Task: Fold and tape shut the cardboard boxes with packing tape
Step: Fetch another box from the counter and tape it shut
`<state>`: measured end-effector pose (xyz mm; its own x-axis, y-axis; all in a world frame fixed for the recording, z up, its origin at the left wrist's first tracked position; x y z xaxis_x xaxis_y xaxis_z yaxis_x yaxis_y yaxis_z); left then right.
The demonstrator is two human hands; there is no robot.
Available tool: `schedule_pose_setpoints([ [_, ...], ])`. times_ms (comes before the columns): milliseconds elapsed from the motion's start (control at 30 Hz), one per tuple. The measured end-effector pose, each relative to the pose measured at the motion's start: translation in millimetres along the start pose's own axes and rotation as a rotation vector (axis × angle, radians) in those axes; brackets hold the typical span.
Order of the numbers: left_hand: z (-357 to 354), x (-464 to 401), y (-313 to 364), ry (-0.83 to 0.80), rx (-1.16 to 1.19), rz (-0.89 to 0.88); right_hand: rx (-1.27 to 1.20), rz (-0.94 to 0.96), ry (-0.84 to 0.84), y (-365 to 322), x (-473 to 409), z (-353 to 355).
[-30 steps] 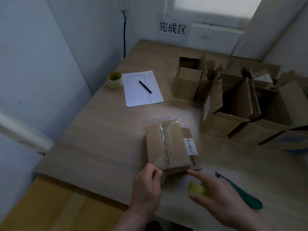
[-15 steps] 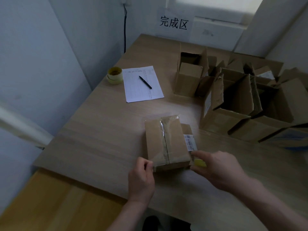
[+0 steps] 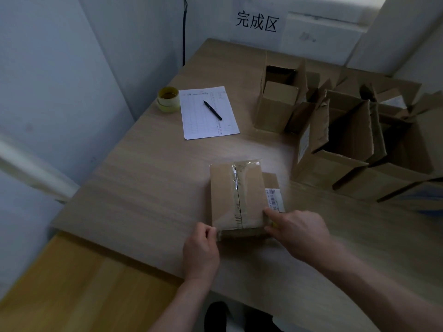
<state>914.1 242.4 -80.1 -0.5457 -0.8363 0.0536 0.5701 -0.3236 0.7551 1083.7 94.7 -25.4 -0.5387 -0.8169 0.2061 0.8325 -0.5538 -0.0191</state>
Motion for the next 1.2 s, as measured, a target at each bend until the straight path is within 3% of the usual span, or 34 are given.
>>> schedule_pose_setpoints([
  [567,1,-18,5,0.062,-0.032,-0.022,0.045,0.108,0.361,-1,3,-13],
  [633,0,-18,5,0.060,0.009,0.029,0.037,0.110,0.403,0,4,-12],
  [767,0,-28,-12,0.002,0.117,0.338,0.026,0.127,0.422,0,4,-10],
  [800,4,-32,-11,0.004,0.057,0.283,0.016,0.135,0.426,1,3,-10],
  [833,10,-37,-1,0.026,-0.079,0.100,-0.002,0.145,0.426,1,2,-11],
  [900,6,-36,31,0.014,-0.367,-0.426,-0.034,0.159,0.416,3,2,-12],
  [967,-17,-34,50,-0.161,-0.535,-0.765,-0.045,0.158,0.399,5,1,-13],
  [1067,-47,-43,53,-0.393,-0.693,-0.861,-0.073,0.162,0.401,7,1,-15],
  [1200,-56,-48,51,-0.354,-0.732,-0.971,-0.105,0.195,0.427,7,1,-19],
])
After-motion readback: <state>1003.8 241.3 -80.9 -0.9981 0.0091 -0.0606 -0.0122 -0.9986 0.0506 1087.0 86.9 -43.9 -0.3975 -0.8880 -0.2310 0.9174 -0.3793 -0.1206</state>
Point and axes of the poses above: each hand's wrist, its own x-axis away from the middle knuckle, its own z-axis out of the back of the hand, y = z × x, the point moved 6 cm from there along -x, towards the middle knuckle, and after that the axes turned 5 degrees about -x, right-handed, at the moved point
